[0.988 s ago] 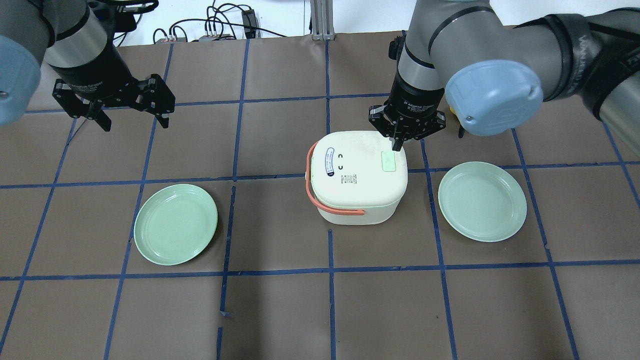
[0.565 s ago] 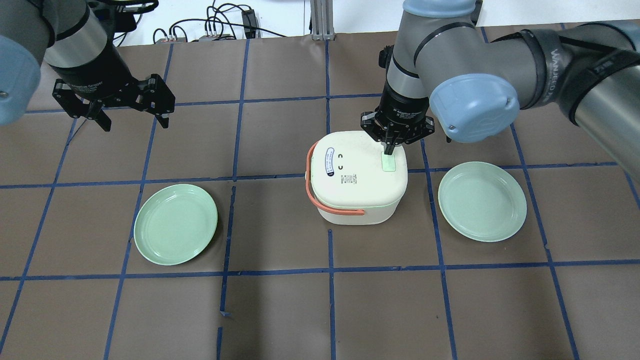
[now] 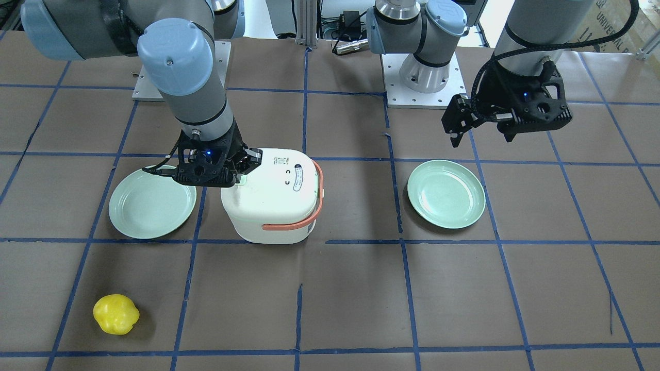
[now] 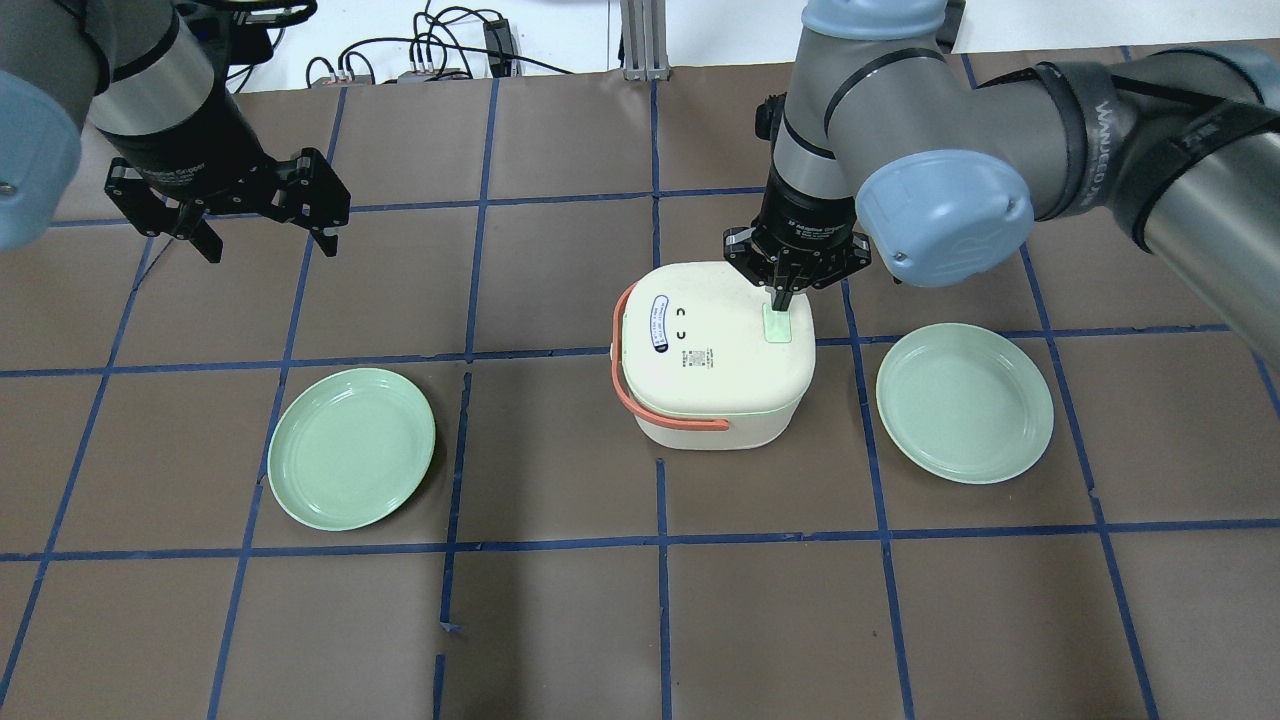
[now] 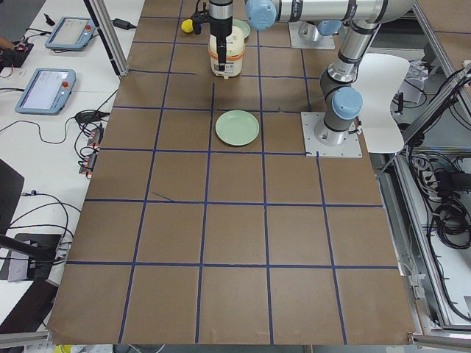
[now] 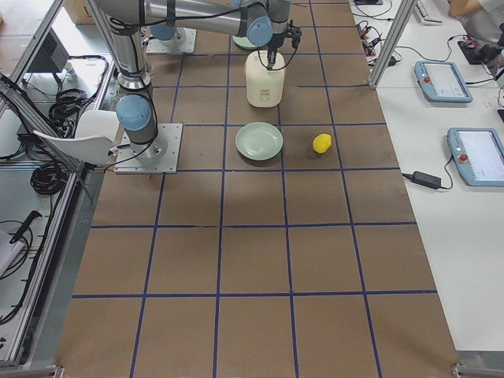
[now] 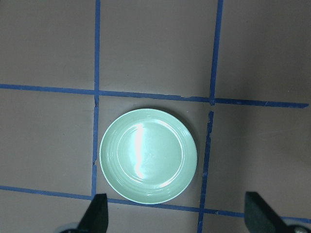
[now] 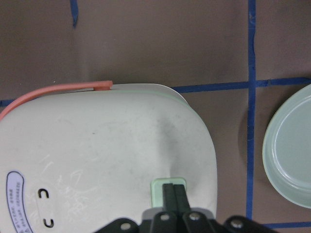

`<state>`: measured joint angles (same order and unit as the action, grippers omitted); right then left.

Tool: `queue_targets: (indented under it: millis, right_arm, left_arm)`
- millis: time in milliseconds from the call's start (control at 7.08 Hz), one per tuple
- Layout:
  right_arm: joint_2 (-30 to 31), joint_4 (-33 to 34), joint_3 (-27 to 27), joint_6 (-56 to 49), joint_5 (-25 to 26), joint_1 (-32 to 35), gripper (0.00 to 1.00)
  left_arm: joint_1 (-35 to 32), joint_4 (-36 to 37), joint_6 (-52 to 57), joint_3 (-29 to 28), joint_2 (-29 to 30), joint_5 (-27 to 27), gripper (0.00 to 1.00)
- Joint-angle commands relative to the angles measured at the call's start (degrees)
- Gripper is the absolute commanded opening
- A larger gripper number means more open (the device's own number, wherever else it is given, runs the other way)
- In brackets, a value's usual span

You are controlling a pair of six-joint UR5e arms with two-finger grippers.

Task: Press rice cooker button
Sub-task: 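Press down on the green button with the right gripper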

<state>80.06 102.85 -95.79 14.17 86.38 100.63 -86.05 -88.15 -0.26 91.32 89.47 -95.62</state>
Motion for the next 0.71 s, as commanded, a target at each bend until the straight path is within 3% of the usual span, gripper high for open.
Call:
queue_targets:
  millis: [0,565]
  right_arm:
    - [0.4,0.1,-1.5,-0.5,0.0,0.0,0.11]
    - [0.0,1.8,-1.6,-1.1,-0.2,0.0,0.11]
  left_arm:
    - [0.0,0.0,0.0,0.0,0.0,0.0,1.0]
    - [0.0,0.0,0.0,0.0,0.0,0.0,1.0]
